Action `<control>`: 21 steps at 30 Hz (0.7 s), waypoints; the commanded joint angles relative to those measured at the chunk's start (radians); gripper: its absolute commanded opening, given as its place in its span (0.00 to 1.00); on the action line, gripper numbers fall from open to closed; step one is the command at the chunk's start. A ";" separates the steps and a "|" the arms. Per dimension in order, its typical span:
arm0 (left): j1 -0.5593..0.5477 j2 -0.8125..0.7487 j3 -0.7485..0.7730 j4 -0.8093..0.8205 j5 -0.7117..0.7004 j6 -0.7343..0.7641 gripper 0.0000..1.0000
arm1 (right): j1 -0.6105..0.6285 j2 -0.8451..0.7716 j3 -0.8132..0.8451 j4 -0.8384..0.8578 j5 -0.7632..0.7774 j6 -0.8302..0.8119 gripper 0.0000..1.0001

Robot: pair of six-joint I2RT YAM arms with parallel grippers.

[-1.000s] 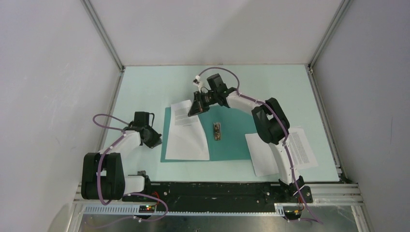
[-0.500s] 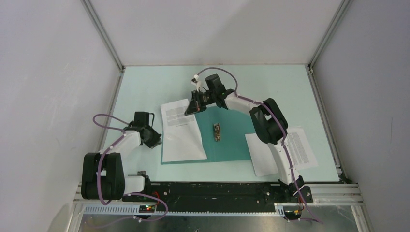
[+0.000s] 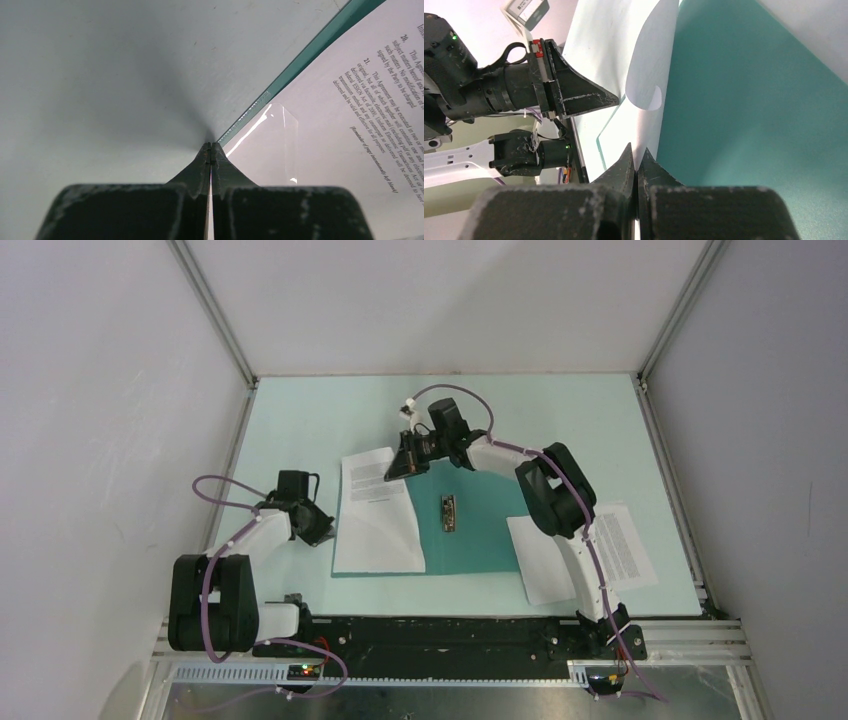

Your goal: Put the files into the folder

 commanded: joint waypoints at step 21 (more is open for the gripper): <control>0.005 0.047 -0.003 -0.034 -0.014 0.028 0.00 | 0.014 -0.023 0.065 -0.167 0.101 -0.152 0.02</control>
